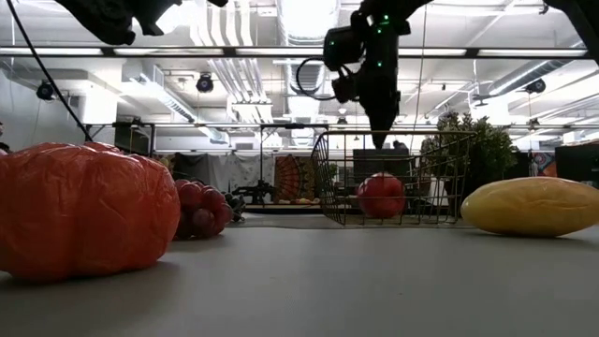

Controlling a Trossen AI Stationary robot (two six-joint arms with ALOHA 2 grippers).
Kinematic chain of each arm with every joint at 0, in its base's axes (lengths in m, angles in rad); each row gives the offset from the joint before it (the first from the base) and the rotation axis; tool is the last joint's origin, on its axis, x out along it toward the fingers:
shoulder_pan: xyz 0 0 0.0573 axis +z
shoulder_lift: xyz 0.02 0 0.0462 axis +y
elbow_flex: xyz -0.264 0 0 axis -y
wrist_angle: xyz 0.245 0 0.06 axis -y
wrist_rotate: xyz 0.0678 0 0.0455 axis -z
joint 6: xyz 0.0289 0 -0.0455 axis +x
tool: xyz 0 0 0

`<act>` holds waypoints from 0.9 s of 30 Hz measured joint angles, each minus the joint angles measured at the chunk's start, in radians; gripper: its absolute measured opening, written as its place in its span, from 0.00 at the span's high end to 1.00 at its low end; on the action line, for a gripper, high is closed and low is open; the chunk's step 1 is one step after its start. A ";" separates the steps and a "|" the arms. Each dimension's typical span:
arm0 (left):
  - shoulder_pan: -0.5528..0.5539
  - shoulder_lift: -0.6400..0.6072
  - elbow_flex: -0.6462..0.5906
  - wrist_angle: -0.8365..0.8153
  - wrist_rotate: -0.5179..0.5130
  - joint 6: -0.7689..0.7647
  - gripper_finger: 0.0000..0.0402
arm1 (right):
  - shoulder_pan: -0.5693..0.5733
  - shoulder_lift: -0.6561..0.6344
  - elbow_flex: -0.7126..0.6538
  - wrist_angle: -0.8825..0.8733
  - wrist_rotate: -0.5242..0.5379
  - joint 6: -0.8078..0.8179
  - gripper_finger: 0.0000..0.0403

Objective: Build produce basket
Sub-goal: Put the apple into the wire basket

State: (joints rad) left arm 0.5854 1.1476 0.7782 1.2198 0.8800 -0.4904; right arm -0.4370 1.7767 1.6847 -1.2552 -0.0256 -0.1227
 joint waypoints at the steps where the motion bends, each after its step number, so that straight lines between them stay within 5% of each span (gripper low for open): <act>1: 0.000 0.000 0.000 0.000 0.002 0.000 0.10 | 0.000 -0.002 -0.025 0.017 -0.002 -0.007 0.75; 6: 0.000 0.000 0.000 -0.001 0.004 0.000 0.10 | -0.003 0.006 -0.130 0.120 0.011 -0.035 0.96; 18: 0.000 0.000 0.000 0.000 0.006 0.000 0.10 | -0.013 0.010 -0.155 0.261 0.232 -0.068 0.97; 27: 0.000 0.000 0.000 -0.001 0.006 0.000 0.10 | -0.036 0.011 -0.166 0.368 0.246 -0.108 0.97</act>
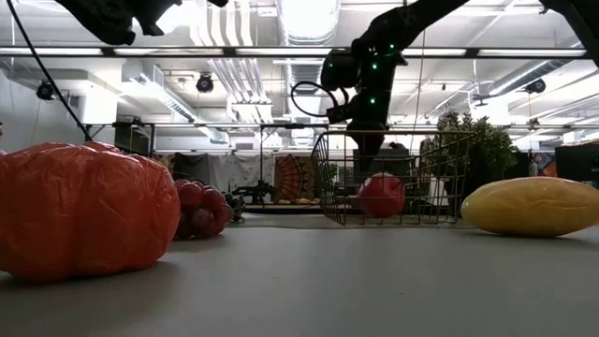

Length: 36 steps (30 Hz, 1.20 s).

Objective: Build produce basket
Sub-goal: Put the apple into the wire basket

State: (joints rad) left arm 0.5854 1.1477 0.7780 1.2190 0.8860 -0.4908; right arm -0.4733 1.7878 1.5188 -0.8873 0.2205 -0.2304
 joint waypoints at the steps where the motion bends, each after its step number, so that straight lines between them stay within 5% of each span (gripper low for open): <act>1: 0.000 0.000 0.000 0.000 0.000 0.000 0.10 | -0.001 0.000 0.000 0.001 0.017 -0.003 0.97; 4: 0.000 0.000 0.000 0.000 0.000 0.000 0.10 | -0.001 -0.015 0.015 -0.060 0.014 -0.039 0.97; 13: 0.000 0.000 0.000 0.000 0.000 0.002 0.10 | -0.008 -0.096 -0.016 -0.196 -0.228 -0.084 0.97; 23: 0.000 0.000 0.000 0.000 0.000 0.003 0.10 | -0.014 -0.087 -0.168 0.089 -0.080 -0.122 0.97; 36: 0.000 0.000 0.000 0.000 0.000 0.003 0.10 | -0.024 -0.092 -0.169 0.146 -0.034 -0.118 0.97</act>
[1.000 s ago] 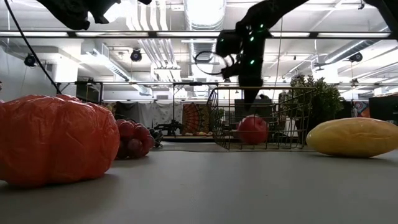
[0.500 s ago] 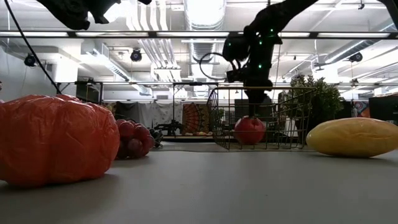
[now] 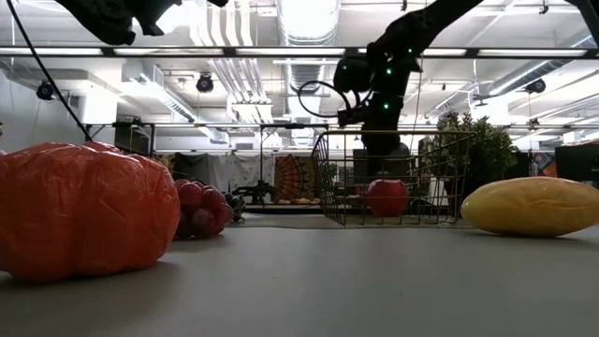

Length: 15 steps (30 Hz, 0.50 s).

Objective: Build produce basket
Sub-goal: Put the apple into the wire basket, then put the black grapes into the wire basket

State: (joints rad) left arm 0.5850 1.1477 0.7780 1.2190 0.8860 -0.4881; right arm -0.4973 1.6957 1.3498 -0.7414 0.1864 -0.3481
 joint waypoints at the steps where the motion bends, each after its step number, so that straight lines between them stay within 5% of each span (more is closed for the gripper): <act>1: 0.000 0.000 0.000 0.000 0.000 0.000 0.10 | 0.000 -0.004 0.000 -0.002 -0.003 0.000 0.97; 11: -0.009 0.037 0.000 -0.072 0.000 -0.003 0.10 | 0.011 -0.147 -0.020 0.002 -0.053 0.071 0.97; 15: -0.028 0.077 -0.012 -0.116 0.000 -0.002 0.10 | 0.048 -0.250 -0.144 0.193 -0.142 0.114 0.97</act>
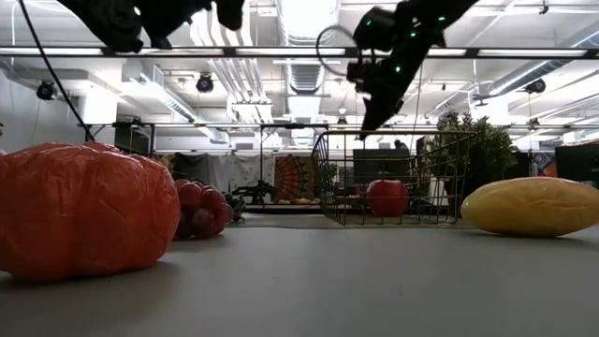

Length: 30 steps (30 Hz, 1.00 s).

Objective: Build produce basket
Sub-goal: Put the black grapes into the wire basket

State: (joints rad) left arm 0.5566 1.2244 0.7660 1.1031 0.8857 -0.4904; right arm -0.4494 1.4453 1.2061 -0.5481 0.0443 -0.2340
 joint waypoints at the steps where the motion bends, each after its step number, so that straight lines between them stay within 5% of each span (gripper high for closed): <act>1: -0.007 0.011 -0.008 0.000 0.000 0.000 0.10 | 0.015 -0.028 -0.048 0.076 0.000 0.003 0.97; 11: -0.122 0.037 -0.099 0.004 -0.076 0.029 0.10 | 0.155 -0.251 -0.477 0.797 -0.106 -0.021 0.97; 19: -0.219 0.033 -0.168 -0.088 -0.268 0.054 0.10 | 0.235 -0.363 -0.651 1.047 -0.127 -0.052 0.97; 23: -0.274 -0.002 -0.171 -0.327 -0.440 0.099 0.10 | 0.252 -0.416 -0.677 1.056 -0.128 -0.073 0.97; 30: -0.339 -0.115 -0.107 -1.077 -0.925 0.140 0.10 | 0.255 -0.460 -0.697 1.055 -0.127 -0.111 0.97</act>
State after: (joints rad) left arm 0.2173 1.1092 0.6593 0.0265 -0.0393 -0.3508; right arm -0.1940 0.9854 0.5090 0.5068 -0.0826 -0.3454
